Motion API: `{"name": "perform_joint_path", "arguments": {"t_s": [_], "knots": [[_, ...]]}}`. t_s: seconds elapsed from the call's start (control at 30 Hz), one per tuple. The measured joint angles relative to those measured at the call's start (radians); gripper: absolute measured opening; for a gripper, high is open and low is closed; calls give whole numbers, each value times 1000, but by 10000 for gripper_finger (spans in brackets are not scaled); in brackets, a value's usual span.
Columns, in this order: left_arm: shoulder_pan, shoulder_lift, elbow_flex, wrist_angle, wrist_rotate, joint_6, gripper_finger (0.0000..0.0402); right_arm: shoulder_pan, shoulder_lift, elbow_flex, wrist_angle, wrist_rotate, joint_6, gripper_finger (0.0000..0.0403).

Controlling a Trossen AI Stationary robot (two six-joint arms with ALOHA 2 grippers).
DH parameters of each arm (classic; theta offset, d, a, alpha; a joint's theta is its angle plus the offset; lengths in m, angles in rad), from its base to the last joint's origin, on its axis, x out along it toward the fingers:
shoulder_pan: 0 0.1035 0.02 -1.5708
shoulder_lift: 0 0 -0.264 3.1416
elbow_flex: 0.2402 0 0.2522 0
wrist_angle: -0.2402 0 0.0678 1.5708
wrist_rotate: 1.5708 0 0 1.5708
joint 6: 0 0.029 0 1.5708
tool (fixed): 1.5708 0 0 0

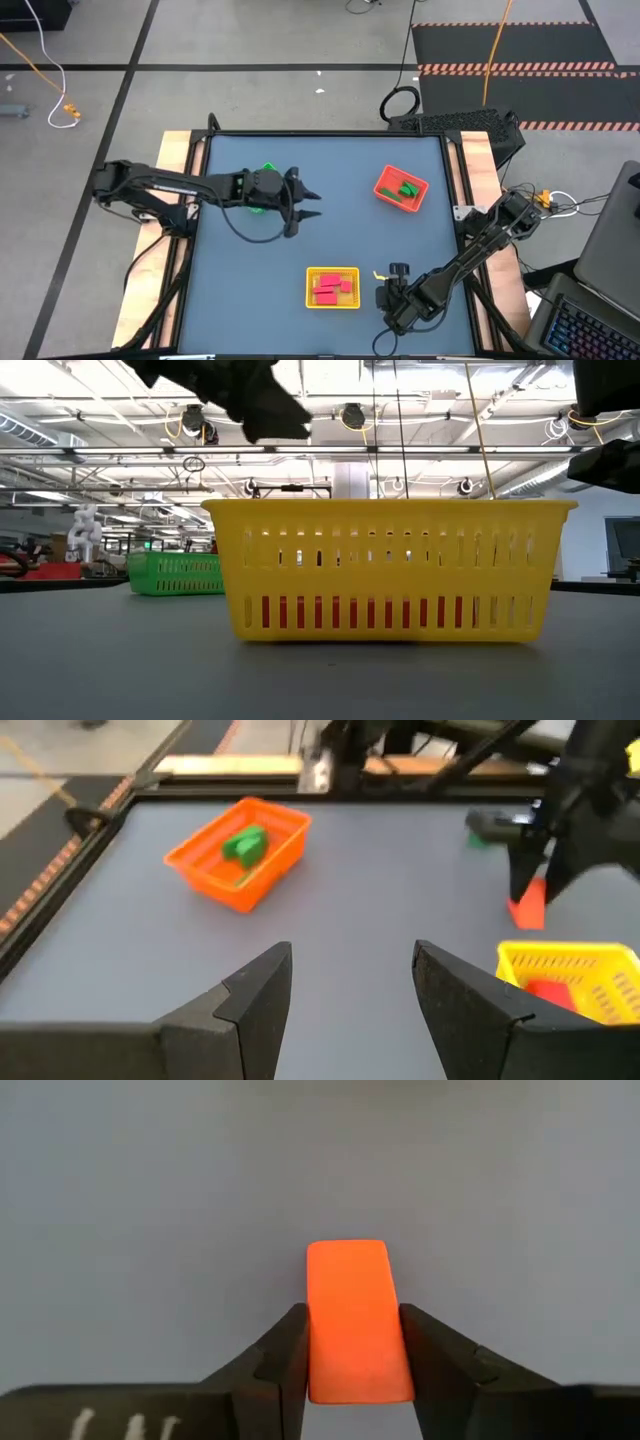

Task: Sort & place blocks by color
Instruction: Put the orange block into the green bin

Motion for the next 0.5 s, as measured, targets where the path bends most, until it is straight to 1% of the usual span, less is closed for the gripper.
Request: {"name": "perform_joint_path", "arguments": {"t_s": [0.07, 0.13, 0.23, 0.27, 0.37, 0.5], "knots": [[0, -43, -2, -58, -6, 10, 209, -5, -9, 0, -17, 23, -12, 120], [-15, -58, -1, -36, -5, 47, 209, -19, -31, -1, -42, 50, -30, 120], [-49, -78, -2, -21, -12, 135, 209, -44, -94, -1, -78, 127, -61, 120], [-65, -76, -1, 1, -30, 167, 209, -49, -119, -1, -83, 161, -75, 120], [-115, -65, -2, 3, -123, 276, 209, -68, -203, -1, -67, 296, -138, 120], [-175, -39, -3, 10, -230, 409, 209, -96, -295, -1, 30, 484, -278, 120]]}}
